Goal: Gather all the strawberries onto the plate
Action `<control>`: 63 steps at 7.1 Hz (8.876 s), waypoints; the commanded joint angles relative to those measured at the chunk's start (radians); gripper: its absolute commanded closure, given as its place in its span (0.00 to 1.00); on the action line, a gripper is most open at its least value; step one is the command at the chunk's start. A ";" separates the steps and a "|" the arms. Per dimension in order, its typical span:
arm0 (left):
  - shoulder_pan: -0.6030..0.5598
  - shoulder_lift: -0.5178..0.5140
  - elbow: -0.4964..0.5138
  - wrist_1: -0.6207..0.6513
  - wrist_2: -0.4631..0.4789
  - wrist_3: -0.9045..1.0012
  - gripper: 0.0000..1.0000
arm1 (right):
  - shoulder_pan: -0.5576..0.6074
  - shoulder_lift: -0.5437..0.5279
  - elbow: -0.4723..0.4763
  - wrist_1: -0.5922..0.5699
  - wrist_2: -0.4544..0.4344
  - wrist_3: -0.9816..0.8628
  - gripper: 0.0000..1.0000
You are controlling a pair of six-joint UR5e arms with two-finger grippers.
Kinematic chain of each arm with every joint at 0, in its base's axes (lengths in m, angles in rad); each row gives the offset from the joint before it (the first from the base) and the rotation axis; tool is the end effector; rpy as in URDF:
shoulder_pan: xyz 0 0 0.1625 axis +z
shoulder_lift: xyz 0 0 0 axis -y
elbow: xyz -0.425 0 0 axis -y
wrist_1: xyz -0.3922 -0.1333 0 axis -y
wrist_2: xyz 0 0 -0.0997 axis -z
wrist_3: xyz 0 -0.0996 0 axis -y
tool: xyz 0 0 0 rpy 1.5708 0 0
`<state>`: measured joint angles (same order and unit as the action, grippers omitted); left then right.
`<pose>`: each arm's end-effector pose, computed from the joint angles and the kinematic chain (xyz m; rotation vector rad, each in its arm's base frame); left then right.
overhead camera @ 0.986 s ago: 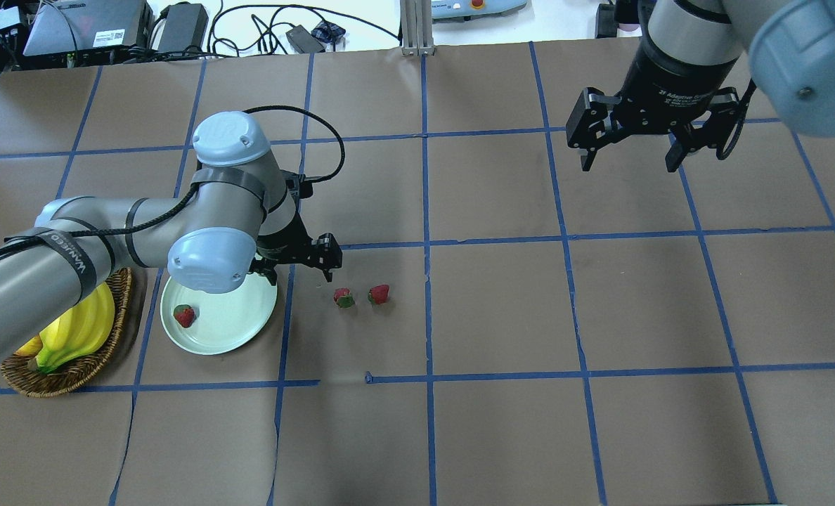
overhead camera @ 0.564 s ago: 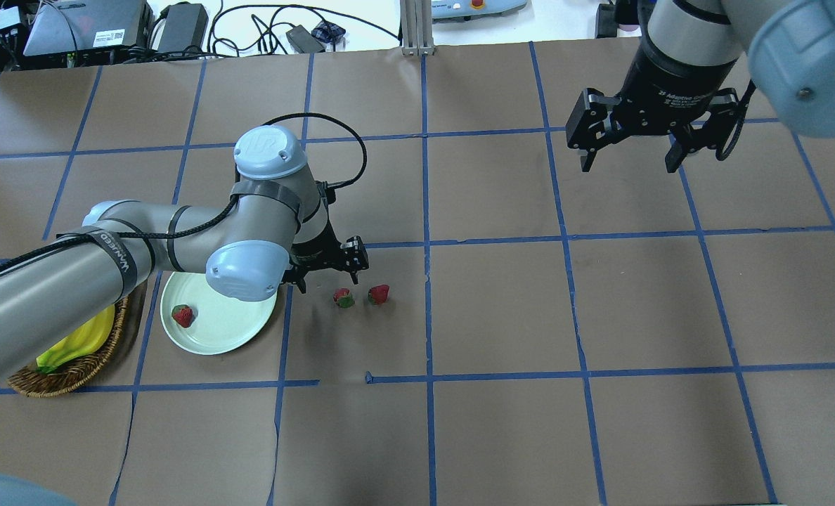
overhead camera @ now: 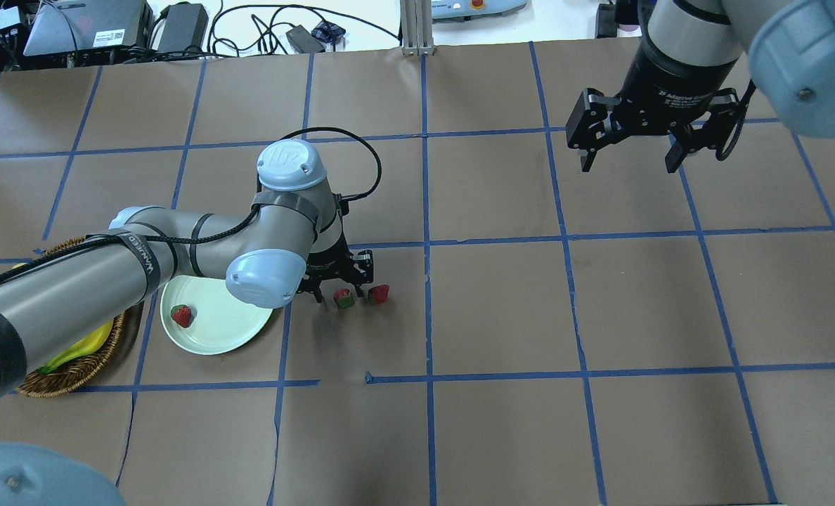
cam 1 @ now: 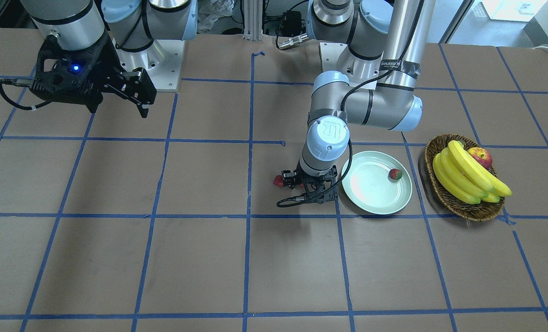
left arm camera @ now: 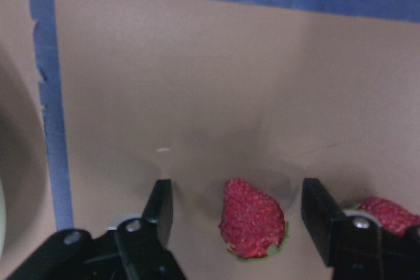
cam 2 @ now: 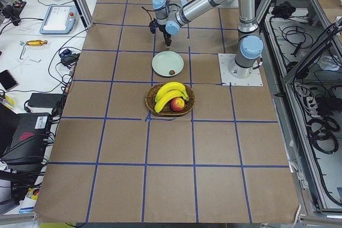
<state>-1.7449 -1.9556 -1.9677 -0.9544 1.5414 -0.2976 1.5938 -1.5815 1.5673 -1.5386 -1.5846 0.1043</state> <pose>-0.2242 -0.4884 0.1655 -0.1964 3.1143 0.2621 0.1431 -0.4823 0.4917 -0.1269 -3.1240 -0.0267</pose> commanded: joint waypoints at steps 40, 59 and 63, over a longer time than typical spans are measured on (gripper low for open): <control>0.289 0.136 -0.015 -0.196 0.151 0.407 0.55 | 0.000 0.003 0.000 0.000 -0.002 0.000 0.00; 0.255 0.417 0.492 -0.833 0.034 0.402 0.00 | 0.002 0.003 -0.001 0.000 0.006 0.006 0.00; 0.252 0.445 0.421 -0.635 0.029 0.515 0.00 | 0.002 0.003 -0.001 0.000 0.008 0.006 0.00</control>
<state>-1.4918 -1.5095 -1.5499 -1.5891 1.5768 0.1751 1.5953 -1.5784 1.5662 -1.5386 -1.5771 0.1104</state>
